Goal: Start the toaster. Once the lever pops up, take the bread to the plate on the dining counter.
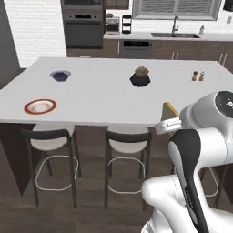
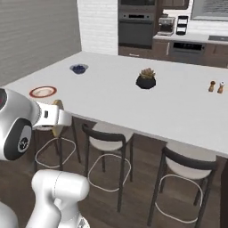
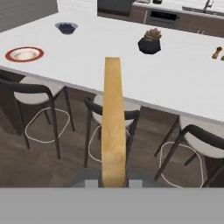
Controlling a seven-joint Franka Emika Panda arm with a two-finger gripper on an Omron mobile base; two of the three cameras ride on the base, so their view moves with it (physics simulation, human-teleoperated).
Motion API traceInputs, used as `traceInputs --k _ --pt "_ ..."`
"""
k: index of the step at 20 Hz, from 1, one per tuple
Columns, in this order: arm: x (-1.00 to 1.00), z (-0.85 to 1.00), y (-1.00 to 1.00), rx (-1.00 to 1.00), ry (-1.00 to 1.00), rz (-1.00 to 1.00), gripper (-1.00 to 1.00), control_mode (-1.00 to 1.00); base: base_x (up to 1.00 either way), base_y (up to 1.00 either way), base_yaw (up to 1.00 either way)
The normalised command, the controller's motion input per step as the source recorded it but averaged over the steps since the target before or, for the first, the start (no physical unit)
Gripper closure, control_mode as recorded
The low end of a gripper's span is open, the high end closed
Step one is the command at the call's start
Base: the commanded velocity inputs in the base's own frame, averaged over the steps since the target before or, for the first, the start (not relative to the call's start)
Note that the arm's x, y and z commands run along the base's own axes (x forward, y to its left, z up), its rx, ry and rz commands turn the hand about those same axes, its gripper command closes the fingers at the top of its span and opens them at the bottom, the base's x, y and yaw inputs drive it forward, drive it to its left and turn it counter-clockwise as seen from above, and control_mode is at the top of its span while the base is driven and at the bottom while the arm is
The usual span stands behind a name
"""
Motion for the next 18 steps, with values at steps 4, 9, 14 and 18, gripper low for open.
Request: traceInputs --k 4,9,14,18 --pt "0.0 0.0 0.0 0.0 0.0 0.0 1.0 1.0 0.09 1.0 -0.36" --pt "0.0 0.0 0.0 0.0 0.0 0.0 1.0 1.0 0.12 1.0 -0.34" --pt "0.0 0.0 0.0 0.0 0.0 0.0 1.0 1.0 0.29 1.0 -0.28" --pt "0.0 0.0 0.0 0.0 0.0 0.0 1.0 1.0 0.38 1.0 -0.21"
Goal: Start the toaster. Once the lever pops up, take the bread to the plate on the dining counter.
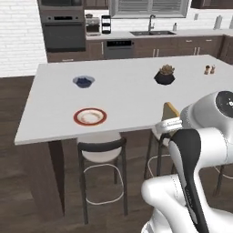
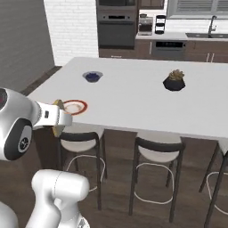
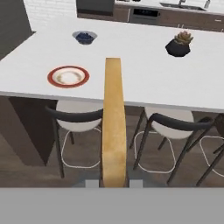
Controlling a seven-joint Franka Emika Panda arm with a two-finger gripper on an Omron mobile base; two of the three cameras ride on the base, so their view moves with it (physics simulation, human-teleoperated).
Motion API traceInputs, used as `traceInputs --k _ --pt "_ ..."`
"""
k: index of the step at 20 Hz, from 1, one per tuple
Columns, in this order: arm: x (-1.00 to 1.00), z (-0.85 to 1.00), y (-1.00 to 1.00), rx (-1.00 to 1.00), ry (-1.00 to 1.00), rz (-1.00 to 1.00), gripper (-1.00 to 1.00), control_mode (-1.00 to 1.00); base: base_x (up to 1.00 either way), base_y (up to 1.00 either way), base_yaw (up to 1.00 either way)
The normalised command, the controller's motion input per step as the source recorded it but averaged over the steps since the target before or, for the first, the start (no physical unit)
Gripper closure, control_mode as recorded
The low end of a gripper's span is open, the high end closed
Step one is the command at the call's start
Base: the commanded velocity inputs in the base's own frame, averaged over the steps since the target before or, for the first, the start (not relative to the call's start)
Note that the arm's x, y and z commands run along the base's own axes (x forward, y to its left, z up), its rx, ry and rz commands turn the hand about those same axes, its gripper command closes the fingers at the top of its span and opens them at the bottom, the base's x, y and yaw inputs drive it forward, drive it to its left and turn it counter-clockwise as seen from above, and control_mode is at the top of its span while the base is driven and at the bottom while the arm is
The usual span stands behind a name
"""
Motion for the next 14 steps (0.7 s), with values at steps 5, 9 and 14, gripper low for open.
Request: traceInputs --k 5,9,14 --pt "0.0 0.0 0.0 0.0 0.0 0.0 1.0 1.0 0.47 0.97 0.0" --pt "0.0 0.0 0.0 0.0 0.0 0.0 1.0 1.0 0.29 0.7 0.1" --pt "0.0 0.0 0.0 0.0 0.0 0.0 1.0 1.0 0.65 0.38 0.06"
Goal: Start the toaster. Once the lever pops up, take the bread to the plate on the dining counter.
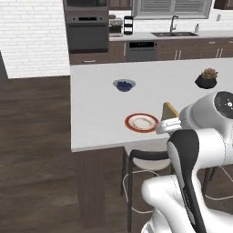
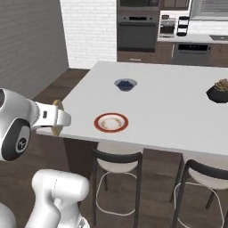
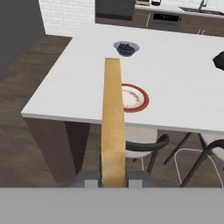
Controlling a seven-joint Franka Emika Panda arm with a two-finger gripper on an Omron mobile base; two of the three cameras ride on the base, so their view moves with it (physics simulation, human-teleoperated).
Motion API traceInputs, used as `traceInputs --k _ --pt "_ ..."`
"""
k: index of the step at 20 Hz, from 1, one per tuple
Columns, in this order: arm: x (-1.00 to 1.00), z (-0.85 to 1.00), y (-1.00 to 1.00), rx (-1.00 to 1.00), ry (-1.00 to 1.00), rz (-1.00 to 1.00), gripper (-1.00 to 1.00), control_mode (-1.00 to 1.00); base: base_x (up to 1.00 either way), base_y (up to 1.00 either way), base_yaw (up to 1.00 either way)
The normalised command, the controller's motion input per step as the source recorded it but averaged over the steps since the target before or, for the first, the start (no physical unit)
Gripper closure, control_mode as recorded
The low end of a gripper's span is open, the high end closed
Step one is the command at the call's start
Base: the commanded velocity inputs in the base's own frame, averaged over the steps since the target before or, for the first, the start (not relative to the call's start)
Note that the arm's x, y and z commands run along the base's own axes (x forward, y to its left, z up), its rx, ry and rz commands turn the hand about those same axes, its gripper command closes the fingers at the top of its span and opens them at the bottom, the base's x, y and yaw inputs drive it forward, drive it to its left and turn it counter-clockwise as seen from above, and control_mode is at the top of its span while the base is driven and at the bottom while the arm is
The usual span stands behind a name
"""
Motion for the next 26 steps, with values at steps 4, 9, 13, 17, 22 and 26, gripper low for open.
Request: traceInputs --k 4,9,13,17,22,26 --pt "0.0 0.0 0.0 0.0 0.0 0.0 1.0 1.0 0.9 0.02 0.0" --pt "0.0 0.0 0.0 0.0 0.0 0.0 1.0 1.0 0.31 0.0 -0.01" --pt "0.0 0.0 0.0 0.0 0.0 0.0 1.0 1.0 0.0 0.0 0.0" --pt "0.0 0.0 0.0 0.0 0.0 0.0 1.0 1.0 0.0 0.0 0.0" --pt "0.25 0.0 0.0 0.0 0.0 0.0 1.0 -1.0 0.04 0.0 0.0" --pt "1.0 -0.08 -0.1 0.04 0.06 0.14 1.0 -1.0 0.0 0.0 0.0"
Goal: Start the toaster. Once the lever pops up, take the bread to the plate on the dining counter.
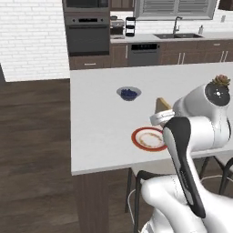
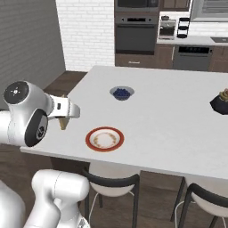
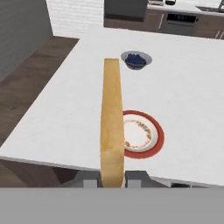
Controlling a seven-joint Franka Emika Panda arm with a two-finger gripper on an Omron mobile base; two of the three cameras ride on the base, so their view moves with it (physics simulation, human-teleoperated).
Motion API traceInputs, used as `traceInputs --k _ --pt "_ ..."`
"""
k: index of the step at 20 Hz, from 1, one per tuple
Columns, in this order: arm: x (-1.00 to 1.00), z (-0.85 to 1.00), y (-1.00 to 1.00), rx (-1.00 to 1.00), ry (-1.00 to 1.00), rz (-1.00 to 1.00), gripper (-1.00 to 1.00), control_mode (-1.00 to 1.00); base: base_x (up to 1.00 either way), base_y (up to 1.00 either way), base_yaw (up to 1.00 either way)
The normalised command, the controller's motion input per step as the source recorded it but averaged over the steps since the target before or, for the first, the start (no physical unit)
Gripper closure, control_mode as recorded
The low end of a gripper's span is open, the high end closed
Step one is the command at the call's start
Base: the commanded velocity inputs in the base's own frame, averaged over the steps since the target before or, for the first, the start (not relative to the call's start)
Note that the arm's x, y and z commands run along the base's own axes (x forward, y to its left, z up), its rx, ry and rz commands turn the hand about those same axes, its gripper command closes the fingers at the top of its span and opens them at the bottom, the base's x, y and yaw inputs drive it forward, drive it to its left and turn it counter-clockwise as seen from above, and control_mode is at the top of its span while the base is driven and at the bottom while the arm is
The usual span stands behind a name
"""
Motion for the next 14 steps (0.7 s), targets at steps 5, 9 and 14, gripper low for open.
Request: traceInputs --k 5,9,14 --pt "0.99 -0.23 -0.27 0.04 0.11 0.2 1.0 -1.0 0.0 0.0 0.0" --pt "0.82 -0.49 -0.45 0.01 0.19 0.06 1.0 -1.0 0.0 0.0 0.0" --pt "0.22 -0.34 -0.07 0.0 0.21 0.03 1.0 -1.0 0.0 0.0 0.0"
